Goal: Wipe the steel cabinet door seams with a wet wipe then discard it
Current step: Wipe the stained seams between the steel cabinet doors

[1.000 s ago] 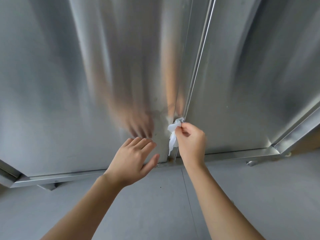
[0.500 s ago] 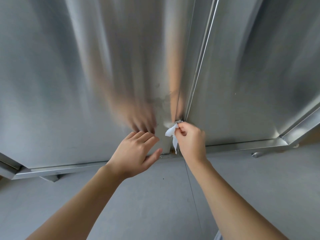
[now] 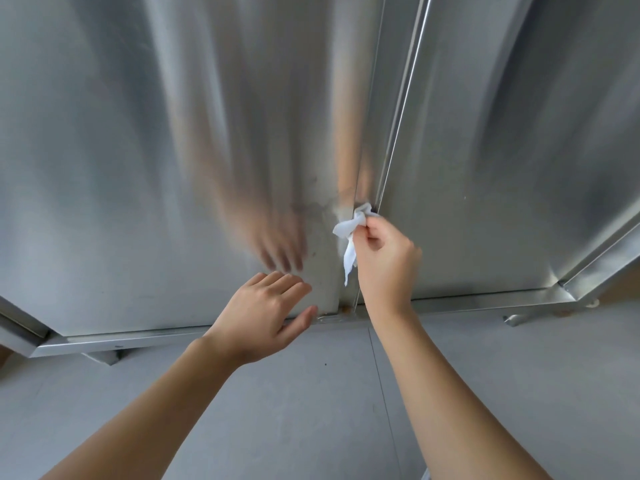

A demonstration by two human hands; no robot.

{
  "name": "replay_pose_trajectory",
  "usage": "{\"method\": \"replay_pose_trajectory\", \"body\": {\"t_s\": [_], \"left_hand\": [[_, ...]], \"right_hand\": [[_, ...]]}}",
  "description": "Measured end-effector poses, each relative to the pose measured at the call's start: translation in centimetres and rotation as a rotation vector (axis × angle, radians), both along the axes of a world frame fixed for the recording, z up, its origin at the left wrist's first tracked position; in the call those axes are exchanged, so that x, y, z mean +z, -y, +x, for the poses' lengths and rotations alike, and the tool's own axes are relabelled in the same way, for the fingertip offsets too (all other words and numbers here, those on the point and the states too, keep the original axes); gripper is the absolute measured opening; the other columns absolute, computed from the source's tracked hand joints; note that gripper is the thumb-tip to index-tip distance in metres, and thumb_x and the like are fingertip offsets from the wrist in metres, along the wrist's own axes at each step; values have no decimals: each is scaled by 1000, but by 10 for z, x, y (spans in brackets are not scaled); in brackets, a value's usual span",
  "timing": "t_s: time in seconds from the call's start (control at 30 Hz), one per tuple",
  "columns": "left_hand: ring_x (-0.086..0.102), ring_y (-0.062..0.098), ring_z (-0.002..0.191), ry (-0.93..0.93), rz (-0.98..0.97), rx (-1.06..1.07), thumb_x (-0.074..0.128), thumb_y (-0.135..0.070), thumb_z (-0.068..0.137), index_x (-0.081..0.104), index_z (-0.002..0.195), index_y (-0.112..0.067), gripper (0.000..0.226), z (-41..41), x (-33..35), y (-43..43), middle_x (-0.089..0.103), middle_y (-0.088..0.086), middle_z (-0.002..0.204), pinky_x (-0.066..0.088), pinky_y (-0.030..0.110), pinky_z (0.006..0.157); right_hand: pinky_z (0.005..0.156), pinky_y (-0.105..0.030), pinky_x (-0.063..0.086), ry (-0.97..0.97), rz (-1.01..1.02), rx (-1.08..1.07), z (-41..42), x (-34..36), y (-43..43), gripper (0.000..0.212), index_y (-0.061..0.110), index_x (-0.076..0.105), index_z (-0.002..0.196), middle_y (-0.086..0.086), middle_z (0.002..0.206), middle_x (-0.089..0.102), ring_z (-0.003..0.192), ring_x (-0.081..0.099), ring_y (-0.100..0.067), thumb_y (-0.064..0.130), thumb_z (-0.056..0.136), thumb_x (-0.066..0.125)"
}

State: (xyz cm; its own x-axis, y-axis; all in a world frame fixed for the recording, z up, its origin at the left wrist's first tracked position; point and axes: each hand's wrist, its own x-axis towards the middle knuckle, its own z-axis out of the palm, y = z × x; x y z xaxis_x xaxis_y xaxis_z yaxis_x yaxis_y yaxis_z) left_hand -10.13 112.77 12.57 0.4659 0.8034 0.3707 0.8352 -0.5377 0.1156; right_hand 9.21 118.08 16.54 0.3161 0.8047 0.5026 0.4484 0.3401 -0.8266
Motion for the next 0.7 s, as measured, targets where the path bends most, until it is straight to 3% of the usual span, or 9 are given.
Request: {"method": "replay_pose_trajectory", "body": {"t_s": [0.1, 0.23, 0.33, 0.4, 0.5, 0.6, 0.7], "left_hand": [[64, 23, 90, -3, -4, 9, 41, -48, 102, 67, 110, -15, 43, -4, 1, 2, 70, -3, 106, 51, 38, 78], [65, 22, 90, -10, -14, 24, 41, -48, 102, 68, 110, -15, 43, -6, 1, 5, 70, -3, 106, 50, 37, 78], [64, 22, 89, -10, -9, 18, 41, -48, 102, 68, 109, -15, 43, -5, 1, 7, 71, -3, 106, 50, 37, 78], [65, 22, 89, -5, -13, 22, 41, -48, 102, 68, 110, -15, 44, -5, 2, 7, 71, -3, 106, 51, 37, 78], [65, 22, 91, 4, -20, 31, 40, -49, 102, 68, 111, -15, 45, -5, 3, 8, 71, -3, 107, 51, 36, 78], [65, 23, 91, 10, -25, 34, 39, -49, 103, 68, 111, -15, 45, -6, 4, 9, 71, -3, 107, 51, 37, 78], [65, 23, 93, 16, -24, 40, 39, -49, 103, 67, 112, -16, 44, -8, 6, 9, 70, -3, 108, 51, 37, 80]], "right_hand": [[53, -34, 46, 77, -157, -23, -2, -31, 2, 25, 21, 67, 66, 1, 53, 59, 54, 48, -19, 9, 87, 63], [44, -16, 28, 169, -327, 60, 0, -53, 12, 56, 48, 57, 52, 9, 42, 48, 47, 41, -13, 3, 85, 60], [42, -12, 28, 123, -323, 75, -1, -40, 16, 56, 40, 54, 45, 5, 38, 44, 42, 42, -9, 0, 84, 59], [47, -9, 30, 89, -203, 26, -1, -23, 14, 47, 37, 56, 53, 10, 45, 51, 46, 47, -5, 4, 86, 64], [65, -18, 46, -21, 20, 16, 1, 4, 8, 14, 22, 74, 88, 7, 79, 72, 68, 63, -3, 17, 94, 63], [78, -24, 54, -58, 136, 39, 4, 23, 5, 19, 16, 74, 109, 1, 101, 75, 87, 71, -11, 13, 96, 60], [80, -25, 55, -31, 172, 37, 3, 27, 6, 19, 14, 74, 109, 0, 103, 75, 88, 71, -11, 12, 96, 61]]}}
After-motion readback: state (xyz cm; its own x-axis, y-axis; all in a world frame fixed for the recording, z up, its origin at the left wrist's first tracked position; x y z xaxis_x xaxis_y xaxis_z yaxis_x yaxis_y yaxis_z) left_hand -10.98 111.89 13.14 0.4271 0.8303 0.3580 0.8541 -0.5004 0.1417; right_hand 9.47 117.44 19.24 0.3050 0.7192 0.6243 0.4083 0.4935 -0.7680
